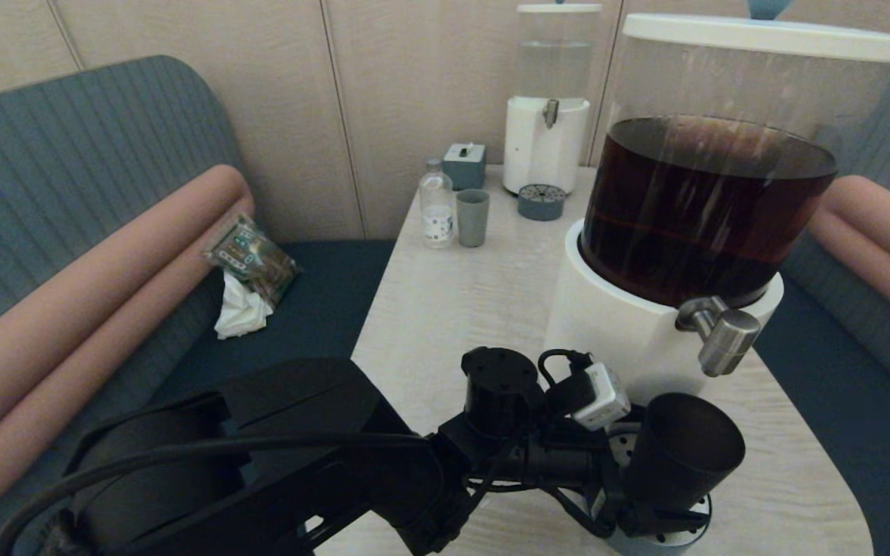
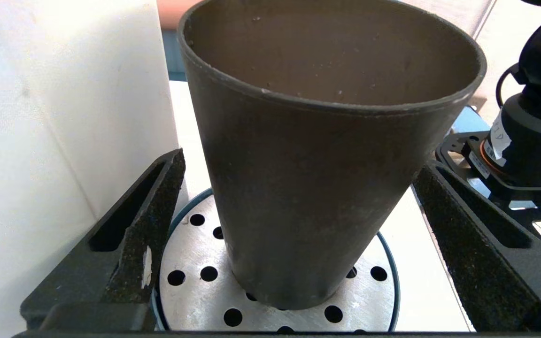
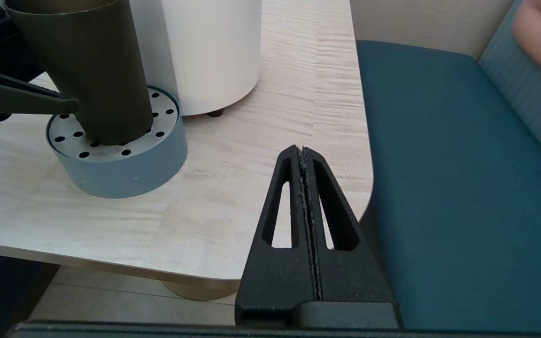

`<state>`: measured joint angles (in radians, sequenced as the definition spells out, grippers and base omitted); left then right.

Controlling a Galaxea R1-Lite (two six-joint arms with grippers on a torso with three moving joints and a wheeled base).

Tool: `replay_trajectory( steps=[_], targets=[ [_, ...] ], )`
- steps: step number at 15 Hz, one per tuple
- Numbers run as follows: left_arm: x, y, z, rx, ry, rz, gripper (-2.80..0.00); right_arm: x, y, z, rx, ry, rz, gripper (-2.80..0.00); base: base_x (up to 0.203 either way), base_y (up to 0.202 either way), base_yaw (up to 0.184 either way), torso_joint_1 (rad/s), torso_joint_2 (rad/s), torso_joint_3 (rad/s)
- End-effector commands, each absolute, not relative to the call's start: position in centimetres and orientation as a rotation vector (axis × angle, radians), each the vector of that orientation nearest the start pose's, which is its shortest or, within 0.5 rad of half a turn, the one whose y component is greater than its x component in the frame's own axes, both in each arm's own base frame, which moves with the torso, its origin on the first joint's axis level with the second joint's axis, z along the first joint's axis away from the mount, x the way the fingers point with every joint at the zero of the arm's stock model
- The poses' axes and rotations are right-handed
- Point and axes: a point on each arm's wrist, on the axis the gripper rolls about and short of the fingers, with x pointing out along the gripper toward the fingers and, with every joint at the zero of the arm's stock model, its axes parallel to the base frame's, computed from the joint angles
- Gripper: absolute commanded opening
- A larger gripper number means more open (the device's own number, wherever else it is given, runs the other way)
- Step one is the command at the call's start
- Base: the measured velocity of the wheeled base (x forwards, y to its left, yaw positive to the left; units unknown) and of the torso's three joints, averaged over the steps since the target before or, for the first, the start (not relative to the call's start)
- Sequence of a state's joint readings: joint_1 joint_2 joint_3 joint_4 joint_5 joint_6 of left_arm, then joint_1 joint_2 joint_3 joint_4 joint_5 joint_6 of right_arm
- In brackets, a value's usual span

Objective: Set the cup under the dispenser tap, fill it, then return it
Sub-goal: Place the cup next to the water dispenser

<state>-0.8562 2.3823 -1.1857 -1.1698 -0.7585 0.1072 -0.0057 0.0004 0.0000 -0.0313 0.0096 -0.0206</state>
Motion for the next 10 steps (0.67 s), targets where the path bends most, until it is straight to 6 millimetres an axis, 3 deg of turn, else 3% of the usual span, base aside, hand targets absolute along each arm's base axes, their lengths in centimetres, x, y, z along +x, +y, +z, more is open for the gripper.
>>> replay_trajectory(
  steps=[1,9,10],
  targets=[
    [28.3,-34.97,6.88,0.082,-0.064,-1.618,0.0,-2.2,0.03,7.58,-0.022,-0.022,0.003,-2.8,0.0,0.0,0.0,0.0,0.0,0.0],
    [28.61,-35.55,6.7,0.082,-0.06,-1.621,0.0,-2.2,0.03,7.58,-0.022,-0.022,0.003,-2.8,0.0,0.0,0.0,0.0,0.0,0.0],
    [28.57,-35.65,6.58,0.083,-0.063,-1.622,-2.8,-2.2,0.03,7.58,-0.022,-0.022,0.003,-2.8,0.0,0.0,0.0,0.0,0.0,0.0]
  ],
)
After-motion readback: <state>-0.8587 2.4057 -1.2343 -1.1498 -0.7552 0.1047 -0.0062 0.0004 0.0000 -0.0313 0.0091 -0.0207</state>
